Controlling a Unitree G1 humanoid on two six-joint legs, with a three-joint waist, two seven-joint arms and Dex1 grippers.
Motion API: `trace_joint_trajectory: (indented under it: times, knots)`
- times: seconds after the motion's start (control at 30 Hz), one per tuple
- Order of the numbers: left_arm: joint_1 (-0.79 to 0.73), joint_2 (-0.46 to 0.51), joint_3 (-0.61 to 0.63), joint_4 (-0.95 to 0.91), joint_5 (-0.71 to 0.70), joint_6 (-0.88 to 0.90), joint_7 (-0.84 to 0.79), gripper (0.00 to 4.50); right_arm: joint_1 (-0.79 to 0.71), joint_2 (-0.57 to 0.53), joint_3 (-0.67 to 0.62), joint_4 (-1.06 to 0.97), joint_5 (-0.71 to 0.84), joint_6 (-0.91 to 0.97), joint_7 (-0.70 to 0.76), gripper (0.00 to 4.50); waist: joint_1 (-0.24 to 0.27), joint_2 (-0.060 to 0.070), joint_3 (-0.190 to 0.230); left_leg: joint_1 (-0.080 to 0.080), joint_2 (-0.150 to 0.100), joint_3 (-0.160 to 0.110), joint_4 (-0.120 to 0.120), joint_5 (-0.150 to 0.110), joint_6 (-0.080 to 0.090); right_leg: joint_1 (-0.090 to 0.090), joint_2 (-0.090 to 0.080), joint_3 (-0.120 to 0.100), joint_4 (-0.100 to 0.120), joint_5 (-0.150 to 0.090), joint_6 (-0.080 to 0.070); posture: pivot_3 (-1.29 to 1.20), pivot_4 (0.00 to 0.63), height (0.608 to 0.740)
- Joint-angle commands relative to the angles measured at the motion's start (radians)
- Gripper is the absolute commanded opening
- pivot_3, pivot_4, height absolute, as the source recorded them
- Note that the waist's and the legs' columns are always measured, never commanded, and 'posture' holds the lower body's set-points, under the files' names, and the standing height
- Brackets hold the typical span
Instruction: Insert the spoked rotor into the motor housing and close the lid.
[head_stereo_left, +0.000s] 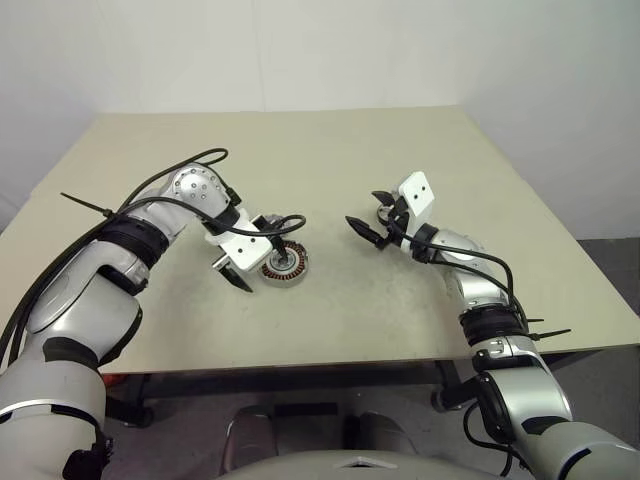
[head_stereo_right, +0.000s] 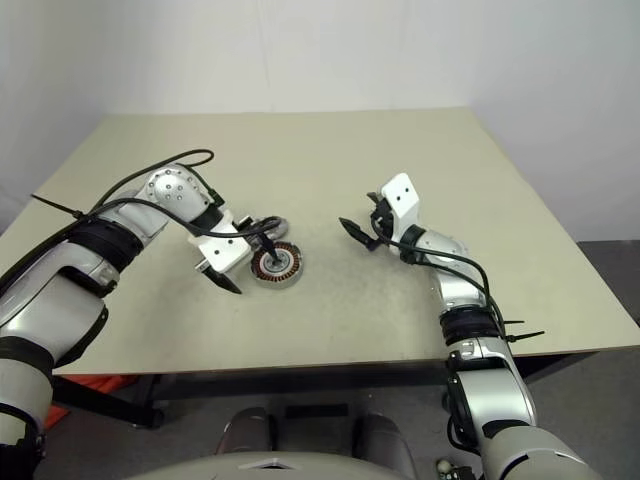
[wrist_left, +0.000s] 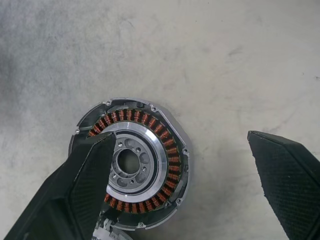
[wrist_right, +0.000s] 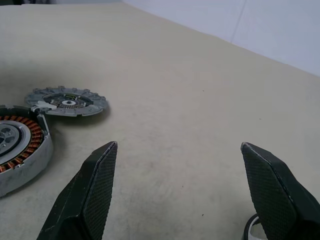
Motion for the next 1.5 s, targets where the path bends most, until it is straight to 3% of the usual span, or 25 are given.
trace_joint_trajectory:
  times: [0.03, 0.43, 1.27, 1.5]
  knots:
    - [-0.044, -0.017, 0.005, 0.049, 0.017, -0.024, -0.004, 4.45, -0.015, 0.003, -0.020, -0.033, 0.020, -0.019, -0.012, 4.46, 0.000, 0.000, 0.000, 0.000, 0.000, 0.000, 0.000, 0.000, 0.000, 0.000, 0.000, 0.000, 0.000, 0.000, 0.000, 0.00, 0.000, 0.740]
    - [-0.078, -0.087, 0.065, 0.288, 0.187, -0.168, 0.006, 4.45, -0.022, 0.000, -0.029, -0.029, 0.022, -0.024, -0.027, 4.46, 0.000, 0.000, 0.000, 0.000, 0.000, 0.000, 0.000, 0.000, 0.000, 0.001, 0.000, 0.000, -0.001, 0.000, 0.000, 0.00, 0.000, 0.740]
    - [-0.117, -0.169, 0.139, 0.397, 0.357, -0.192, 0.134, 4.45, -0.019, -0.003, -0.028, -0.035, 0.031, -0.018, -0.023, 4.46, 0.003, 0.000, 0.000, 0.000, -0.001, -0.002, 0.000, 0.000, 0.000, 0.002, -0.001, -0.001, -0.001, 0.000, 0.000, 0.00, 0.000, 0.740]
    - [-0.088, -0.164, 0.139, 0.399, 0.366, -0.196, 0.107, 4.45, -0.012, 0.000, -0.028, -0.045, 0.032, -0.015, -0.031, 4.46, 0.004, -0.001, 0.000, 0.000, -0.001, -0.002, 0.000, 0.000, 0.000, 0.002, -0.001, -0.001, -0.001, 0.000, 0.000, 0.00, 0.000, 0.740]
